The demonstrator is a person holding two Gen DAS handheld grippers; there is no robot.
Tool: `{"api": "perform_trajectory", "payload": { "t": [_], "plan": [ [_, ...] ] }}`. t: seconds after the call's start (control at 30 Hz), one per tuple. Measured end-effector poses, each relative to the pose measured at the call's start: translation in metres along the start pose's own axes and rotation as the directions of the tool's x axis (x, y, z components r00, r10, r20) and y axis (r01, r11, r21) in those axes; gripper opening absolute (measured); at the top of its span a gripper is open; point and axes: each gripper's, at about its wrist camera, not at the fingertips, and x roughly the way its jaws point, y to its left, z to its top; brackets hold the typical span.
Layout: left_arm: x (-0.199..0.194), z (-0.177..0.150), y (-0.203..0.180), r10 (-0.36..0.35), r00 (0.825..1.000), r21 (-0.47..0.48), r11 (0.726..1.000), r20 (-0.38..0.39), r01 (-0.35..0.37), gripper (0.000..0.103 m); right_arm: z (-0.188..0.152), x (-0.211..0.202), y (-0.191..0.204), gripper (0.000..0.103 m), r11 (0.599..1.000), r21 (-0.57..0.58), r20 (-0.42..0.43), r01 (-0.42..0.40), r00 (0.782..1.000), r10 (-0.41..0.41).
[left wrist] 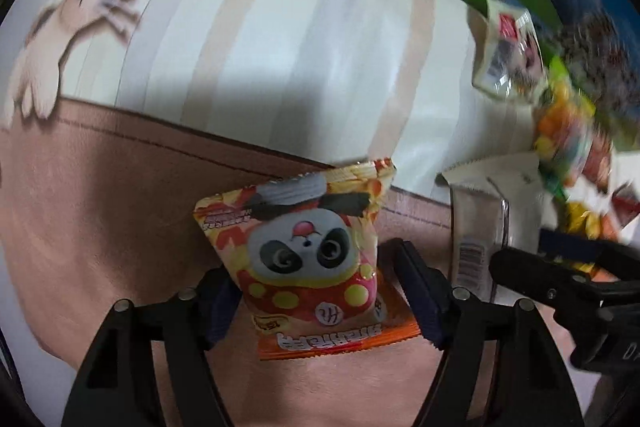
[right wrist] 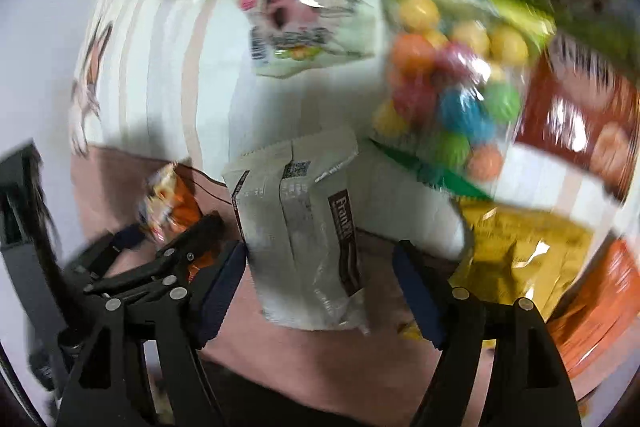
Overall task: Organize snacks
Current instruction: 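Grasp the panda snack bag with left tool while right tool grasps the white wrapped bar, then carry both items into the box and open both tools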
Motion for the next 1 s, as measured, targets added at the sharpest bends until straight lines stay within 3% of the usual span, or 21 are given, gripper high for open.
{"api": "perform_trajectory", "payload": {
  "t": [0.07,0.13,0.23,0.4,0.47,0.53,0.67,0.7,0.77,0.83,0.9,1.0],
  "plan": [
    [-0.003,-0.006,-0.012,0.044,0.999,0.028,0.999,0.017,-0.045,0.055,0.001,0.002,0.005,0.078,0.999,-0.043,0.011,0.025,1.000,-0.024],
    [-0.005,-0.016,-0.017,0.064,0.998,0.051,0.997,0.011,-0.064,0.053,-0.002,0.008,0.016,0.078,0.996,-0.069,0.021,0.060,0.998,-0.059],
    [-0.008,-0.029,-0.024,0.082,0.997,0.064,0.995,0.005,-0.082,0.053,-0.013,0.009,0.019,0.063,0.990,-0.096,0.011,0.104,0.995,-0.104],
    [0.006,-0.038,-0.026,0.074,0.997,0.043,0.996,-0.016,-0.074,0.056,-0.033,0.009,0.017,0.061,0.990,-0.089,-0.018,0.107,0.994,-0.109],
    [0.010,-0.034,-0.026,0.063,0.998,0.030,0.998,-0.026,-0.062,0.064,-0.041,0.012,0.014,0.062,0.994,-0.048,-0.014,0.095,0.995,-0.095],
    [0.015,-0.022,-0.019,0.029,0.999,0.014,0.999,-0.040,-0.028,0.072,-0.037,0.012,0.012,0.064,0.997,-0.005,-0.017,0.071,0.997,-0.071],
    [0.023,-0.012,-0.018,0.008,0.999,-0.014,1.000,-0.047,-0.009,0.073,-0.003,-0.003,0.006,0.064,0.998,-0.004,0.008,0.067,0.998,-0.067],
    [0.022,-0.005,-0.005,0.002,0.999,-0.027,1.000,-0.040,-0.003,0.072,0.000,-0.008,0.007,0.064,0.997,-0.015,0.032,0.074,0.997,-0.074],
    [0.016,-0.008,0.004,0.015,1.000,-0.047,0.999,-0.019,-0.016,0.057,0.011,-0.010,0.014,0.063,0.996,-0.041,0.061,0.083,0.995,-0.080],
    [0.009,-0.010,0.008,0.028,1.000,-0.058,0.998,0.002,-0.028,0.048,0.017,-0.011,0.017,0.058,0.993,-0.065,0.090,0.099,0.992,-0.093],
    [0.001,-0.009,0.006,0.026,1.000,-0.070,0.997,0.011,-0.026,0.045,0.019,-0.016,0.015,0.057,0.992,-0.066,0.107,0.104,0.990,-0.097],
    [-0.013,-0.011,0.005,0.036,0.999,-0.065,0.997,0.040,-0.033,0.045,0.020,-0.033,0.009,0.056,0.998,-0.038,0.127,0.042,0.991,-0.037]
  ]
}}
